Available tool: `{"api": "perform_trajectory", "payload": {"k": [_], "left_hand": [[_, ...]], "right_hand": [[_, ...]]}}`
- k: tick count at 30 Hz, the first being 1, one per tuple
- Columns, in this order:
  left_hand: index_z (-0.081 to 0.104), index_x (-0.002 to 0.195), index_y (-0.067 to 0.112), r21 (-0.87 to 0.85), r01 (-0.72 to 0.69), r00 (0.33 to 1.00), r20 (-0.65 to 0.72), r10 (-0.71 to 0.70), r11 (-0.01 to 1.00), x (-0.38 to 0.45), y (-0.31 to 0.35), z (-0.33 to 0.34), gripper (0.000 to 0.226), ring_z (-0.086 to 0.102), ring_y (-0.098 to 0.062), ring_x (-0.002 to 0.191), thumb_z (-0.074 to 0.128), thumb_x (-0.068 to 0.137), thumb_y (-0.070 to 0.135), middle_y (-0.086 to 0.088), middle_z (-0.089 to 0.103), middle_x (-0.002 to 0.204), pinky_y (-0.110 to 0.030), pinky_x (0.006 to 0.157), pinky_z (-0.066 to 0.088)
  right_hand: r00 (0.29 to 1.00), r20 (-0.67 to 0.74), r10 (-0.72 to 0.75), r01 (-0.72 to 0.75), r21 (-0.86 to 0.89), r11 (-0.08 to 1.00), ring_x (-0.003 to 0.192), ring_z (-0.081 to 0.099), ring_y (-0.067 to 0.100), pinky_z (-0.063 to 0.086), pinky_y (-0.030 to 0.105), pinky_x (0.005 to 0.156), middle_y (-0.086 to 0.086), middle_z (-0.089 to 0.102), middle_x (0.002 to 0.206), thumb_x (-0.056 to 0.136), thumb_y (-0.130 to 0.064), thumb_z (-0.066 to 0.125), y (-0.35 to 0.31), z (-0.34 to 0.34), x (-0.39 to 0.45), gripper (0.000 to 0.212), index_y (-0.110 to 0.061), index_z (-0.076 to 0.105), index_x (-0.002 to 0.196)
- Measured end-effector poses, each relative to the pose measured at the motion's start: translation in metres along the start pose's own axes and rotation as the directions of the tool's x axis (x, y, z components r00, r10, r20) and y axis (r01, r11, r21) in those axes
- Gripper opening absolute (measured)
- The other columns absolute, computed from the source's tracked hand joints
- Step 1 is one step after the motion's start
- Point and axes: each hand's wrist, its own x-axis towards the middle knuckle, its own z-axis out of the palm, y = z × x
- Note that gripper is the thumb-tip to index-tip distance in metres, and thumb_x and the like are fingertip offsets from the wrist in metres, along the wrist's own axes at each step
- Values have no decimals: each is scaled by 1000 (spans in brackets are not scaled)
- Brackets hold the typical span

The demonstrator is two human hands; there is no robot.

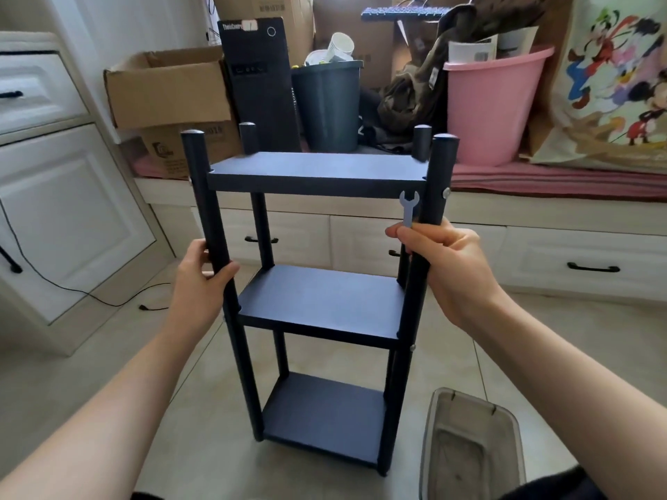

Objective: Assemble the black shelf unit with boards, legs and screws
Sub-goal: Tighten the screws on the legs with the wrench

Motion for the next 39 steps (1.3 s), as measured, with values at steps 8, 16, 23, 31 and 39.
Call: {"api": "perform_trajectory", "payload": {"k": [8, 16, 23, 31, 39], "left_hand": [[55, 116, 23, 35, 94, 995, -22, -93, 995, 3, -8, 4, 21, 64, -18, 86, 65, 98, 21, 12, 59, 99, -31, 70, 52], [61, 119, 26, -21, 164, 986, 26, -163, 986, 2, -7, -2, 20, 63, -28, 106, 59, 102, 15, 7, 64, 107, -52, 96, 54], [39, 152, 17, 71, 79, 993, -98, -72, 994, -17, 38, 14, 62, 44, -19, 136, 60, 96, 4, -2, 40, 151, -38, 111, 42], [57, 134, 24, -113, 168, 789, 611, -65, 979, -85, 88, 72, 43, 62, 3, 111, 71, 93, 18, 14, 63, 129, -11, 85, 50], [60, 103, 25, -274, 248, 879, 467, -97, 929, -103, 96, 84, 10, 71, -11, 86, 56, 101, 34, -1, 72, 95, -27, 82, 57]], "right_hand": [[1000, -8, 11, -11, -2, 1000, 123, 52, 21, 40, 42, 111, 1, 65, 118, 85, -18, 73, -4, 11, -1, 9, -18, 82, 83], [998, -11, 62, -62, 54, 997, 99, 51, 8, 42, 26, 90, -7, 58, 108, 85, -17, 73, -5, 25, -7, 10, -17, 82, 81], [996, 7, 94, -94, 77, 993, 86, 56, -3, 43, 19, 86, -15, 63, 102, 86, -20, 73, -9, 39, -5, 9, -20, 81, 82], [974, 201, 101, -130, 135, 982, 93, 61, 2, 48, 19, 83, -7, 75, 98, 88, -19, 70, -16, 42, 3, 13, -20, 82, 82], [975, 223, 14, -35, 91, 995, 103, 67, 5, 48, 22, 86, -8, 76, 100, 91, -18, 67, -16, 49, 0, 16, -21, 80, 83]]}}
